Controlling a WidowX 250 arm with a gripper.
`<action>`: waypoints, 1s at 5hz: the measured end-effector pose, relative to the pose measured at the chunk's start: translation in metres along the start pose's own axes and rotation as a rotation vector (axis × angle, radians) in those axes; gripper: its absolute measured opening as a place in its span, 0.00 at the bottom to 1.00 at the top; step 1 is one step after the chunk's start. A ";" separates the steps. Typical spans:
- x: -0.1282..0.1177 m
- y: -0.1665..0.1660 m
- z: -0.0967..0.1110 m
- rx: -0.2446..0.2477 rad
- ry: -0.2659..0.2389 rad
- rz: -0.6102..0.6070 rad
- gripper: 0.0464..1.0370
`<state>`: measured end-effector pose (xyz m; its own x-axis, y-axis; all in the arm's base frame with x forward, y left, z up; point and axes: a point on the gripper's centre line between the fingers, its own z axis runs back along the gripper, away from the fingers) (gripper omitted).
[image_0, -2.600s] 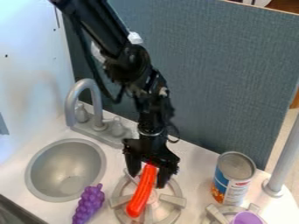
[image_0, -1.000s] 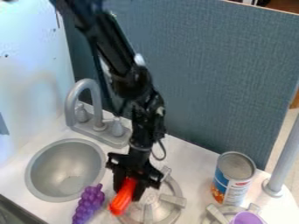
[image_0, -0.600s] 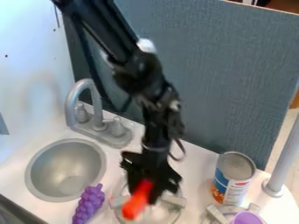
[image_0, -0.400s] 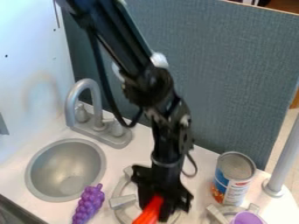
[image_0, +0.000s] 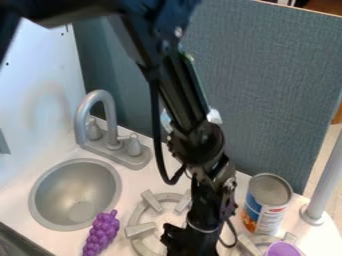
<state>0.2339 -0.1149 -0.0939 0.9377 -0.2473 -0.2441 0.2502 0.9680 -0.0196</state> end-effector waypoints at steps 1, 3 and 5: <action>0.013 -0.001 -0.008 0.007 0.016 0.016 0.52; 0.033 -0.001 -0.016 0.027 0.024 0.049 0.57; 0.021 0.002 -0.002 0.007 -0.018 0.063 0.96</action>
<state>0.2539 -0.1183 -0.1006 0.9558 -0.1869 -0.2270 0.1924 0.9813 0.0021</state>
